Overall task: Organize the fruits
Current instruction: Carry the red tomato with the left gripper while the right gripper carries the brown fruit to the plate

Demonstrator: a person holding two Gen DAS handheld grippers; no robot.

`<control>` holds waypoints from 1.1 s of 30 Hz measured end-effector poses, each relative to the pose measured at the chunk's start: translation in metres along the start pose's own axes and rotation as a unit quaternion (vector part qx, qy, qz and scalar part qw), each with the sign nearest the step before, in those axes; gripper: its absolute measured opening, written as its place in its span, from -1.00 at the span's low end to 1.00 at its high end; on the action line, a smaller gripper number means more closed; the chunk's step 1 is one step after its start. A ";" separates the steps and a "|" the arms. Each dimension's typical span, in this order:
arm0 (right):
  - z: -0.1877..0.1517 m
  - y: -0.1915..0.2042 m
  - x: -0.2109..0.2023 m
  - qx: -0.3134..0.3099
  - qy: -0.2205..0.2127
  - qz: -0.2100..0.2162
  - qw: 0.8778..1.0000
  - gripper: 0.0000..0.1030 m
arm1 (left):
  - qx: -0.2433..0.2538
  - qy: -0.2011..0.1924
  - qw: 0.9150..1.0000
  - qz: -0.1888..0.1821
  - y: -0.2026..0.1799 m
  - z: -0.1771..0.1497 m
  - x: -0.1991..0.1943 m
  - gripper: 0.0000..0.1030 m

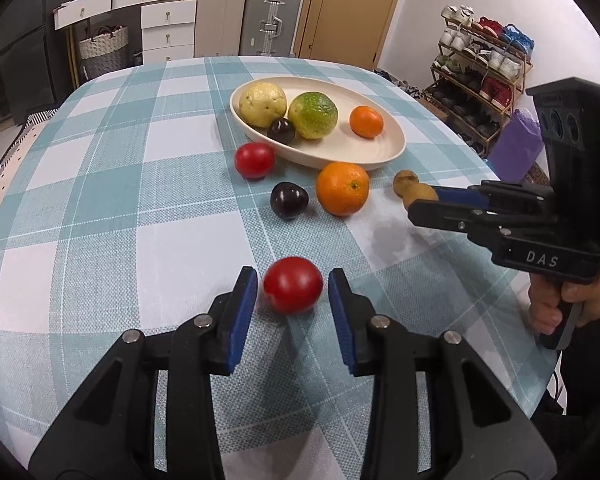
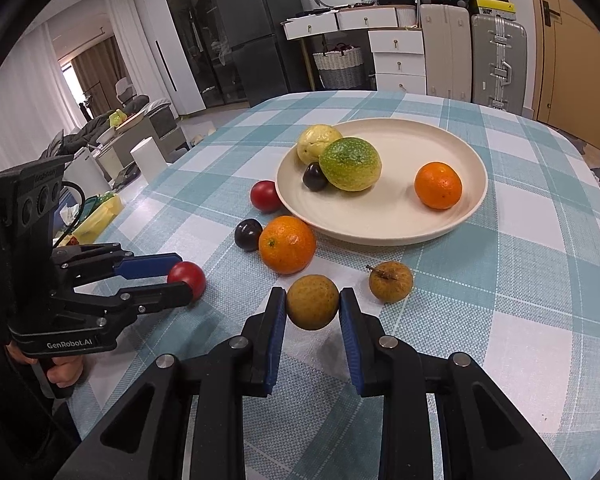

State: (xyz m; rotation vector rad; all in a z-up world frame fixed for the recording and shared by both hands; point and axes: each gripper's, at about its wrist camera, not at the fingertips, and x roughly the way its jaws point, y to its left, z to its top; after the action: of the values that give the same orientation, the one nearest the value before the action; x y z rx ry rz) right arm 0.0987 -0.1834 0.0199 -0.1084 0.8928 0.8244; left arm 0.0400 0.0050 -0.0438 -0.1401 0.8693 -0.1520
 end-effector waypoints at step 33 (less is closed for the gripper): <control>0.004 -0.014 -0.018 0.019 -0.030 -0.012 0.999 -0.47 | 0.006 -0.040 0.999 -0.021 -0.011 0.031 0.003 -0.47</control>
State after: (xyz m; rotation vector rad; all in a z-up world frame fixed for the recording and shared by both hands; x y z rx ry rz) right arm 0.1047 -0.2018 0.0322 -0.0607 0.8495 0.7833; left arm 0.0650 -0.0047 -0.0241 -0.1525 0.7856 -0.1902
